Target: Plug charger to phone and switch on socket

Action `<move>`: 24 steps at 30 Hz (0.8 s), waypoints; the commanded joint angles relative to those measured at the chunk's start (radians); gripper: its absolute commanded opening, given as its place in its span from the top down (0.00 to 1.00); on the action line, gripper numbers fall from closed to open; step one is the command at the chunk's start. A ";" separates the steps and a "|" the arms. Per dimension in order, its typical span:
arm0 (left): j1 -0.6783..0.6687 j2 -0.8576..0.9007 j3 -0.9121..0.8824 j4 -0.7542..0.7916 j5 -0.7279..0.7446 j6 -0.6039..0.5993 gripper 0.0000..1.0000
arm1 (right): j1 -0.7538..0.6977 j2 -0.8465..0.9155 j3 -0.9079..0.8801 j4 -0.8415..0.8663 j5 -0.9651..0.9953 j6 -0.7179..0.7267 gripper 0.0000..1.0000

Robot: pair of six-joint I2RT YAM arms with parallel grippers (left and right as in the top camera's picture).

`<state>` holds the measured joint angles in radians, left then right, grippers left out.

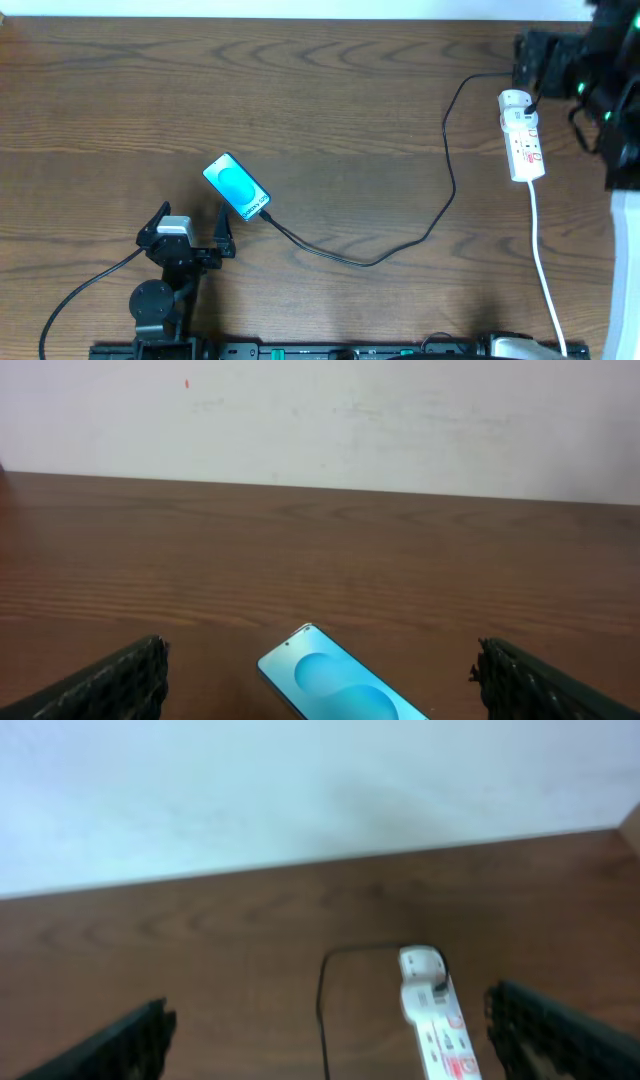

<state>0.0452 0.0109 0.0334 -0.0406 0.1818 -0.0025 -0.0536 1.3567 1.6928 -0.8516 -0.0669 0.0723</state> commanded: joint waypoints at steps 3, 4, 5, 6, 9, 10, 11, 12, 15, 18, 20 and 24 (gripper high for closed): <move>0.006 -0.007 -0.029 -0.013 0.009 0.006 0.02 | 0.014 -0.138 -0.237 0.137 0.001 0.009 0.01; 0.006 -0.007 -0.029 -0.013 0.009 0.006 0.02 | 0.017 -0.165 -0.281 0.171 0.001 0.009 0.01; 0.006 -0.007 -0.029 -0.013 0.009 0.006 0.02 | 0.019 -0.195 -0.331 0.211 0.000 0.009 0.01; 0.006 -0.007 -0.029 -0.013 0.009 0.006 0.02 | 0.021 -0.222 -0.373 0.244 0.001 0.009 0.01; 0.006 -0.007 -0.029 -0.013 0.009 0.006 0.02 | 0.023 -0.307 -0.501 0.344 0.001 0.009 0.01; 0.006 -0.007 -0.029 -0.013 0.009 0.006 0.02 | 0.023 -0.334 -0.540 0.373 0.001 0.008 0.01; 0.006 -0.007 -0.029 -0.013 0.009 0.006 0.02 | 0.023 -0.361 -0.580 0.403 0.001 0.008 0.01; 0.006 -0.007 -0.029 -0.013 0.009 0.006 0.02 | 0.023 -0.394 -0.624 0.436 0.001 0.001 0.01; 0.006 -0.007 -0.029 -0.013 0.009 0.006 0.02 | 0.023 -0.478 -0.741 0.518 0.001 -0.004 0.01; 0.006 -0.007 -0.029 -0.013 0.009 0.006 0.02 | 0.023 -0.568 -0.858 0.599 0.001 -0.026 0.01; 0.006 -0.007 -0.029 -0.013 0.009 0.006 0.02 | 0.023 -0.621 -0.927 0.644 0.002 -0.036 0.01; 0.006 -0.007 -0.029 -0.013 0.009 0.006 0.02 | 0.023 -0.726 -1.050 0.711 0.002 -0.036 0.01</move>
<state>0.0452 0.0109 0.0330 -0.0402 0.1814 -0.0025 -0.0402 0.6788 0.6945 -0.1562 -0.0669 0.0544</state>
